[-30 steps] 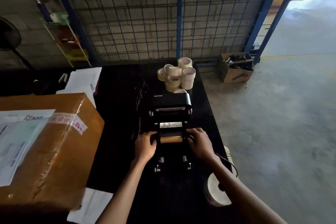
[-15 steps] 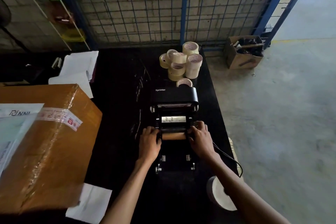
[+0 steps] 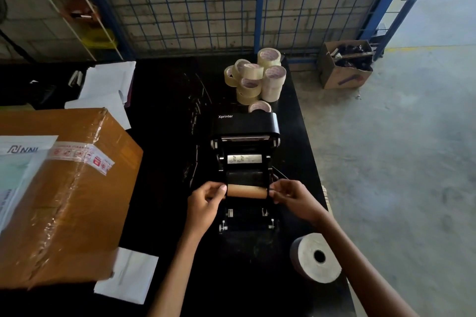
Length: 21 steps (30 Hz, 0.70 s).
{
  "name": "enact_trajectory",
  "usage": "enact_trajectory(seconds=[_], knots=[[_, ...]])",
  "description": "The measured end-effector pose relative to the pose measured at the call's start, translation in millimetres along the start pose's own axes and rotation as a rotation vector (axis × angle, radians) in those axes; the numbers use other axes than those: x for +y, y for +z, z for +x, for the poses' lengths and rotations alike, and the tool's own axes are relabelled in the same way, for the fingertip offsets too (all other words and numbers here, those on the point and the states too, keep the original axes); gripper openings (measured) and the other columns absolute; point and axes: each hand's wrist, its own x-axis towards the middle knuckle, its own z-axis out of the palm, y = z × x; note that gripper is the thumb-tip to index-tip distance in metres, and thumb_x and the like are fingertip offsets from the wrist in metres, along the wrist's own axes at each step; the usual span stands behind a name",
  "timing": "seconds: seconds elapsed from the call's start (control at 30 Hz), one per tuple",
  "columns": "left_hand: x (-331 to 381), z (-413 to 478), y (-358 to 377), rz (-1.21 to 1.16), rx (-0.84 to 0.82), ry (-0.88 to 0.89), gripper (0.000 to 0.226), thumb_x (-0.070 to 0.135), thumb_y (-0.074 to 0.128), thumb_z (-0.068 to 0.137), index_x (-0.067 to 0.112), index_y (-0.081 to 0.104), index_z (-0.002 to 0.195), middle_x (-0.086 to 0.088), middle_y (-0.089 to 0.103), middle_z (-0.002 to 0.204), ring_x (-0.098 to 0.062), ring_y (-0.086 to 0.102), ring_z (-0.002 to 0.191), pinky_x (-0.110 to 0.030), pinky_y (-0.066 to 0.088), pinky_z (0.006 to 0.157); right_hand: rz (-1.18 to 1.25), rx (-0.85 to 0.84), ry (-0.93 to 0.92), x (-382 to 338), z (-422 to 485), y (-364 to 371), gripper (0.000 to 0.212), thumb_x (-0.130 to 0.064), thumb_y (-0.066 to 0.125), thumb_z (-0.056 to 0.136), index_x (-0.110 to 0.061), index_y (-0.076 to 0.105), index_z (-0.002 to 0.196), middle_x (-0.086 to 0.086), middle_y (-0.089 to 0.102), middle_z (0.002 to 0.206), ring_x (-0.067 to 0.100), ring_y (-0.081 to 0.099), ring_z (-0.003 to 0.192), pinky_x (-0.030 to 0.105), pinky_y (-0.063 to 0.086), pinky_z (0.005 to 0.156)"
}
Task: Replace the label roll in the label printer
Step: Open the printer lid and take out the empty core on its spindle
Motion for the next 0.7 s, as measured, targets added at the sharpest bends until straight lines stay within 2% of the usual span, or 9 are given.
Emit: enact_trajectory(seconds=[0.13,0.23,0.3,0.37,0.43,0.53,0.63,0.7], knots=[[-5.0,-42.6,-9.7,-0.110,-0.138,-0.064,0.016,0.029,0.079,0.079,0.025,0.076,0.095,0.004,0.078,0.091,-0.013,0.075,0.084,-0.021,0.057,0.073,0.109,-0.093,0.044,6.1,-39.1,-0.2,0.014,-0.014,0.069,0.093,-0.005,0.071,0.102,0.004,0.070,0.081,0.016,0.063,0.076,0.033,0.050,0.078],[-16.6,-68.4,-16.4,-0.192,-0.134,-0.117,0.022,0.023,0.080,0.079,0.023,0.074,0.100,-0.001,0.078,0.093,-0.018,0.075,0.084,-0.025,0.060,0.073,0.107,-0.096,0.048,13.4,-68.8,0.5,0.015,-0.015,0.070,0.092,-0.004,0.072,0.103,0.007,0.070,0.084,0.016,0.064,0.077,0.032,0.051,0.077],[-31.0,-82.9,-23.2,-0.104,-0.084,-0.110,0.025,0.024,0.081,0.077,0.024,0.073,0.101,0.001,0.078,0.088,-0.012,0.075,0.082,-0.019,0.058,0.070,0.081,-0.065,0.053,18.6,-88.0,-1.7,0.012,-0.014,0.070,0.092,-0.007,0.072,0.102,-0.001,0.070,0.079,0.004,0.064,0.068,0.017,0.051,0.065],[-50.4,-97.6,-24.8,0.170,-0.044,-0.097,0.025,0.029,0.083,0.073,0.028,0.072,0.095,0.007,0.075,0.077,-0.002,0.072,0.073,-0.011,0.053,0.063,0.065,-0.025,0.055,23.7,-105.6,-5.2,0.010,-0.012,0.070,0.092,-0.008,0.073,0.101,-0.004,0.068,0.074,-0.001,0.059,0.059,0.011,0.045,0.051],[-70.3,-114.1,-18.2,0.441,-0.045,-0.140,0.027,0.032,0.085,0.069,0.024,0.073,0.092,0.011,0.071,0.073,-0.003,0.068,0.066,-0.012,0.050,0.058,0.092,-0.004,0.064,28.4,-121.7,-7.5,0.012,-0.013,0.069,0.092,-0.008,0.072,0.102,0.002,0.069,0.076,0.006,0.061,0.065,0.015,0.044,0.052],[-97.3,-132.4,-3.5,0.707,-0.093,-0.206,0.036,0.031,0.085,0.071,0.011,0.072,0.098,-0.004,0.073,0.084,-0.019,0.070,0.077,-0.029,0.057,0.068,0.128,0.018,0.044,32.8,-140.2,-7.9,0.014,-0.014,0.068,0.093,-0.007,0.072,0.104,0.008,0.070,0.080,0.014,0.062,0.072,0.024,0.047,0.062],[-108.3,-141.8,3.7,0.796,-0.088,-0.217,0.039,0.030,0.083,0.073,0.008,0.067,0.101,-0.011,0.071,0.100,-0.026,0.069,0.090,-0.036,0.057,0.076,0.131,0.046,0.016,38.1,-152.2,-5.8,0.013,-0.014,0.069,0.092,-0.009,0.073,0.104,0.008,0.073,0.087,0.019,0.066,0.079,0.037,0.053,0.077],[-105.6,-145.3,4.7,0.813,-0.077,-0.215,0.042,0.031,0.083,0.073,0.010,0.064,0.104,-0.011,0.068,0.108,-0.027,0.067,0.096,-0.038,0.056,0.080,0.129,0.053,-0.004,41.7,-158.5,-3.1,0.012,-0.012,0.068,0.092,-0.009,0.072,0.103,0.008,0.071,0.090,0.024,0.064,0.082,0.045,0.053,0.082]])
